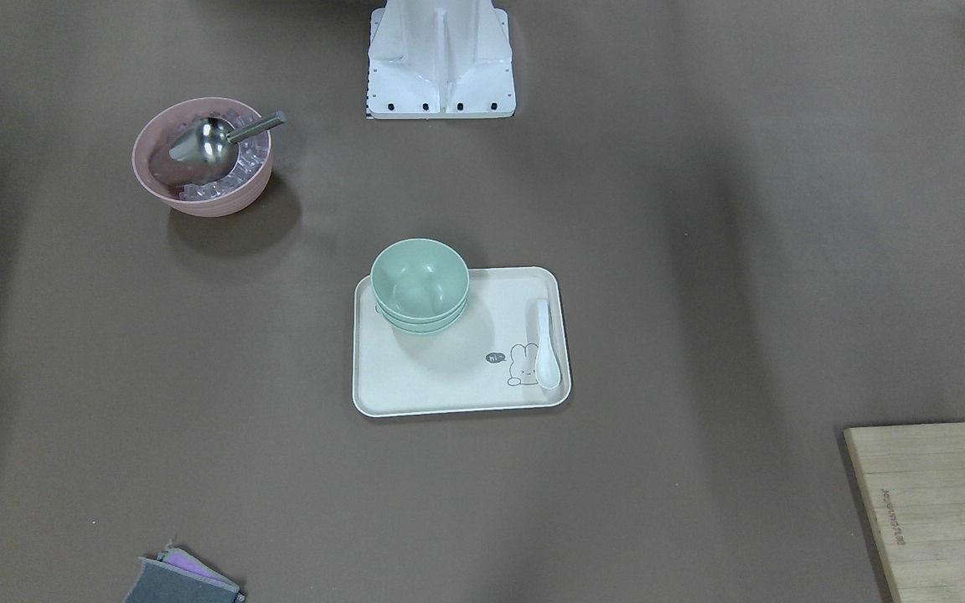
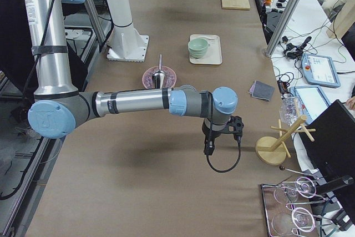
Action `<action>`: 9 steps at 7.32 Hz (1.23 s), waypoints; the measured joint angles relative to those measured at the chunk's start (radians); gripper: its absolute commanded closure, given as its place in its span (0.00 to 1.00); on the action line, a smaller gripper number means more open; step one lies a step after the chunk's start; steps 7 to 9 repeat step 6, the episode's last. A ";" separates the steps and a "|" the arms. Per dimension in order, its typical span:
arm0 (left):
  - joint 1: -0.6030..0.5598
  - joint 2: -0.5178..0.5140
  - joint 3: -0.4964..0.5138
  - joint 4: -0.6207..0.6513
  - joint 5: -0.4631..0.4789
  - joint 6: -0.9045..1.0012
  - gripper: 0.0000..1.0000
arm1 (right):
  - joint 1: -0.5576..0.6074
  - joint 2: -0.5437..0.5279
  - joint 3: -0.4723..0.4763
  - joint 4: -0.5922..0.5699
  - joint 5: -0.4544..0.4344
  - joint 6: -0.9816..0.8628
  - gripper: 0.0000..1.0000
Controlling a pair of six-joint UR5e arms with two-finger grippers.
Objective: Stack green bowls together
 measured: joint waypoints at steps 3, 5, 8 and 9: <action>0.000 -0.001 0.000 0.000 0.000 0.001 0.02 | 0.000 -0.006 0.014 -0.001 0.000 0.000 0.00; 0.000 -0.002 0.000 0.000 0.000 0.000 0.02 | 0.000 -0.005 0.014 -0.001 0.000 0.001 0.00; 0.000 -0.002 0.000 0.000 0.000 0.001 0.02 | 0.000 -0.005 0.015 -0.001 0.001 0.001 0.00; 0.000 -0.002 0.000 0.000 0.000 0.001 0.02 | 0.000 -0.005 0.015 -0.001 0.001 0.001 0.00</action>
